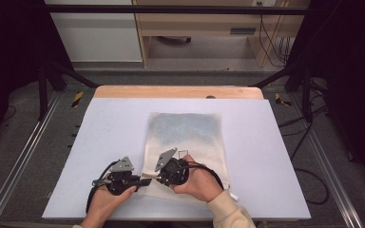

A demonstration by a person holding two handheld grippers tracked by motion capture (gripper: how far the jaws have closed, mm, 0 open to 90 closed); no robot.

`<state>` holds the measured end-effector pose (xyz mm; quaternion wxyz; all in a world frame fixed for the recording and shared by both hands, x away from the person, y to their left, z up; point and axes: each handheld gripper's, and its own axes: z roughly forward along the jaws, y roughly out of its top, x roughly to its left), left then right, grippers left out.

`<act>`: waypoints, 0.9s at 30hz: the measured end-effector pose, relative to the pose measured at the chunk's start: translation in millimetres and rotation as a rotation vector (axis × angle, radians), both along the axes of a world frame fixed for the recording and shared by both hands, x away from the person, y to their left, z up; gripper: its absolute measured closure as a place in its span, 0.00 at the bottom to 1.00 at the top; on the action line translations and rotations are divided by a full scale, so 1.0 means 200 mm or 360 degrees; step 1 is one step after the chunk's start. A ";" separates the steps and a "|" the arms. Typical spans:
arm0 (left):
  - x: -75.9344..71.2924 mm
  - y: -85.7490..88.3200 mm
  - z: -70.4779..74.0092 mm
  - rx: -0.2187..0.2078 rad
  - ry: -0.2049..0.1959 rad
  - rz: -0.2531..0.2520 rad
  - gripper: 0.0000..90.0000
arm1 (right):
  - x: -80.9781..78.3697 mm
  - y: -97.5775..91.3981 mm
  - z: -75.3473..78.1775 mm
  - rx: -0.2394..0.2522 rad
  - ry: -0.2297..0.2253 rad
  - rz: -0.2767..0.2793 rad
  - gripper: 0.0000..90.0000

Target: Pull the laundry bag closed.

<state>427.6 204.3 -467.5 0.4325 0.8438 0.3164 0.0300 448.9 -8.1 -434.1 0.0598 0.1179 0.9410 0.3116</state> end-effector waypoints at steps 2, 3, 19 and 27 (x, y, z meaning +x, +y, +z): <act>0.00 0.00 0.00 -0.0004 0.0001 0.0000 0.92 | 0.00 0.00 0.00 0.0001 0.0004 -0.0001 0.91; 0.00 0.00 0.00 -0.0001 -0.0002 -0.0001 0.92 | 0.00 0.00 0.00 0.0001 0.0004 -0.0001 0.91; 0.00 -0.01 0.00 -0.0001 -0.0001 -0.0006 0.92 | 0.01 -0.03 -0.03 -0.0011 0.0024 -0.0029 0.91; -0.01 -0.01 0.00 -0.0014 0.0007 -0.0006 0.92 | 0.01 -0.05 -0.03 -0.0021 0.0023 -0.0035 0.91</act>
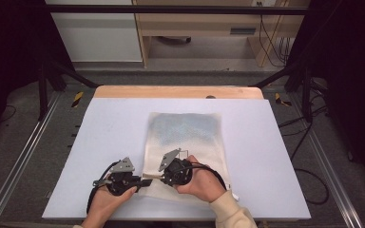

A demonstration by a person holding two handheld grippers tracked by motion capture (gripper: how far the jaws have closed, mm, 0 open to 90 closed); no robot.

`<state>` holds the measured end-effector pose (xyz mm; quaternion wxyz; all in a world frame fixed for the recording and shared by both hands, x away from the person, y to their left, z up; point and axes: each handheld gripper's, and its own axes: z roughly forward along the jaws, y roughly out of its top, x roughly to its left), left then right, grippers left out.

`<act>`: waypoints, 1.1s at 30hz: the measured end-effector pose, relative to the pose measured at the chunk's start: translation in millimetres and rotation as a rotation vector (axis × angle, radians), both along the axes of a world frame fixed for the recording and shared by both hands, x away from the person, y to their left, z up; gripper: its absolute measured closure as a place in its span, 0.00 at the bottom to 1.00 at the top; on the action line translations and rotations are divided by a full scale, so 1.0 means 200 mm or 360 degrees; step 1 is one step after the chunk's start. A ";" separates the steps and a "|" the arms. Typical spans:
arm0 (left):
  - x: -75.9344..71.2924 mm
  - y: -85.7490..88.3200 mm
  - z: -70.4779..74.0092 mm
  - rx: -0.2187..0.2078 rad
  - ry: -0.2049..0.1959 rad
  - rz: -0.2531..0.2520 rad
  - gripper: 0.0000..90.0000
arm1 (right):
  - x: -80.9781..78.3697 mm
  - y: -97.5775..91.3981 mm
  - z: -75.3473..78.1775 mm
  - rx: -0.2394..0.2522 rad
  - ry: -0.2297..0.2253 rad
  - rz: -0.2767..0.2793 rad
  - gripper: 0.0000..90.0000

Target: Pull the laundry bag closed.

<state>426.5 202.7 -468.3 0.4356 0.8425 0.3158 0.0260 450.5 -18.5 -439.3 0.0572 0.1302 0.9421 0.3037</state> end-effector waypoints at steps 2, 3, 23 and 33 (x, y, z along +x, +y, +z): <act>0.00 0.00 0.00 -0.0002 -0.0006 0.0002 0.92 | 0.00 -0.01 0.00 -0.0001 0.0002 -0.0011 0.91; 0.00 0.00 0.00 -0.0006 -0.0002 0.0004 0.92 | 0.00 -0.01 0.00 0.0009 0.0003 -0.0014 0.91; 0.00 0.00 0.01 -0.0006 -0.0008 -0.0014 0.92 | -0.01 -0.08 0.01 0.0014 -0.0008 -0.0057 0.91; 0.00 0.00 0.01 -0.0012 -0.0007 -0.0012 0.92 | -0.01 -0.13 0.01 0.0027 -0.0004 -0.0081 0.91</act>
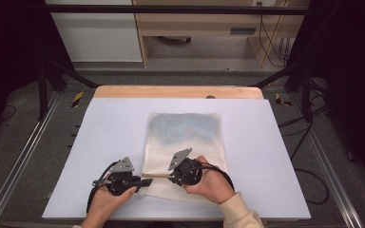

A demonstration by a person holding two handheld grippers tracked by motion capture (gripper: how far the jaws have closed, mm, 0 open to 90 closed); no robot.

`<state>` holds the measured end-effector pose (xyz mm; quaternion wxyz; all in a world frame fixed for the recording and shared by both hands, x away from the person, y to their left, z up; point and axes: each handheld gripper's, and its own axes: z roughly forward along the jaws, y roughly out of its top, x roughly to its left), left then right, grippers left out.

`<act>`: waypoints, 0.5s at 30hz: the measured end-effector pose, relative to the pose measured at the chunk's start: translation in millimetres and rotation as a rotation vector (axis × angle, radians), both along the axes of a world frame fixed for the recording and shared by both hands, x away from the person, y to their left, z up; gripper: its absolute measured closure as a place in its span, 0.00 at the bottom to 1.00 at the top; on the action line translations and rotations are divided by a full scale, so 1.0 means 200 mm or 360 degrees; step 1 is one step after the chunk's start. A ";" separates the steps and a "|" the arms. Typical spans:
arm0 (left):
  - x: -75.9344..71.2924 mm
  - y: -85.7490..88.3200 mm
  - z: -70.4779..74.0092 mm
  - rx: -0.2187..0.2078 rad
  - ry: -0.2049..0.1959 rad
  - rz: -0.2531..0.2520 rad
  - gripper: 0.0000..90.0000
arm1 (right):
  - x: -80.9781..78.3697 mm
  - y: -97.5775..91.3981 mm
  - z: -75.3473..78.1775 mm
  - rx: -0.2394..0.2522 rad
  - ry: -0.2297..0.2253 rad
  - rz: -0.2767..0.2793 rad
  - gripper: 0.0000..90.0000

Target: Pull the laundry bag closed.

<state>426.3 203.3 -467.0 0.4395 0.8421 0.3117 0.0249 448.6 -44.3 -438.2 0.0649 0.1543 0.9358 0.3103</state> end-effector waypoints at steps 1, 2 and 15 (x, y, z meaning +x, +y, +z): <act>0.00 0.00 0.00 0.0000 0.0001 -0.0002 0.92 | 0.00 -0.01 0.00 -0.0001 0.0004 -0.0020 0.91; 0.00 0.00 0.00 0.0001 -0.0001 -0.0001 0.92 | 0.00 -0.02 0.00 0.0001 -0.0003 -0.0013 0.91; 0.00 0.00 0.00 -0.0003 -0.0003 -0.0006 0.92 | -0.01 -0.06 0.00 0.0007 0.0002 -0.0033 0.91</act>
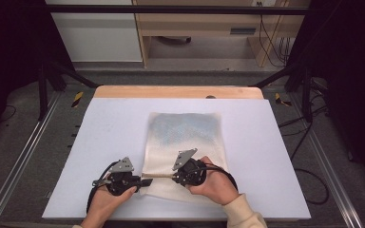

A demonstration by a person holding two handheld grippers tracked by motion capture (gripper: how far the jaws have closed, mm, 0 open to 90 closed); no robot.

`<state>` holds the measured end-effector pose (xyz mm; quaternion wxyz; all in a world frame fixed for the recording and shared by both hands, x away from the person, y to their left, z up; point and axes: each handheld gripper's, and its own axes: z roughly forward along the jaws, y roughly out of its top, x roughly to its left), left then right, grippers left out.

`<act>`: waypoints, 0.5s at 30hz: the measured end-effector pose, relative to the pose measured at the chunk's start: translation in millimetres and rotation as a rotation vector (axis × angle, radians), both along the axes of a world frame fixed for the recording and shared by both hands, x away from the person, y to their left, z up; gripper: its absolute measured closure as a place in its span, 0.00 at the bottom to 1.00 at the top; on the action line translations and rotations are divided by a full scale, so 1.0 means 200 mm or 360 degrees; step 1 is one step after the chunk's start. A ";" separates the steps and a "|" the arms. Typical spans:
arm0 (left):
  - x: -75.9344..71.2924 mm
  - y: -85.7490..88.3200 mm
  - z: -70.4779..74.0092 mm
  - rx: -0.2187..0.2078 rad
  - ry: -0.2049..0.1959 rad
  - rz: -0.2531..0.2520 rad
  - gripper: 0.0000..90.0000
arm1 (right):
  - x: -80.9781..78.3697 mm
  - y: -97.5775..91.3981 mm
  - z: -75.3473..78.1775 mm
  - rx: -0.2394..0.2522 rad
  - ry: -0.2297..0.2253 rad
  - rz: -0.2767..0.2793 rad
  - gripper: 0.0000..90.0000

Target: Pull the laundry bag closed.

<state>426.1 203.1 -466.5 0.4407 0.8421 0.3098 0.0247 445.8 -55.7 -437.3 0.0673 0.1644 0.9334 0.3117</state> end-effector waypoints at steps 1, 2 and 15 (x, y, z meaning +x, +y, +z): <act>0.00 0.00 0.00 0.0002 -0.0002 -0.0002 0.92 | 0.00 0.00 0.00 0.0003 -0.0001 0.0001 0.91; 0.00 0.00 0.00 0.0003 -0.0003 -0.0001 0.92 | 0.00 -0.01 0.00 0.0007 0.0000 0.0000 0.91; 0.00 -0.01 0.00 -0.0001 -0.0006 -0.0012 0.92 | -0.01 -0.05 0.00 0.0010 0.0003 -0.0035 0.91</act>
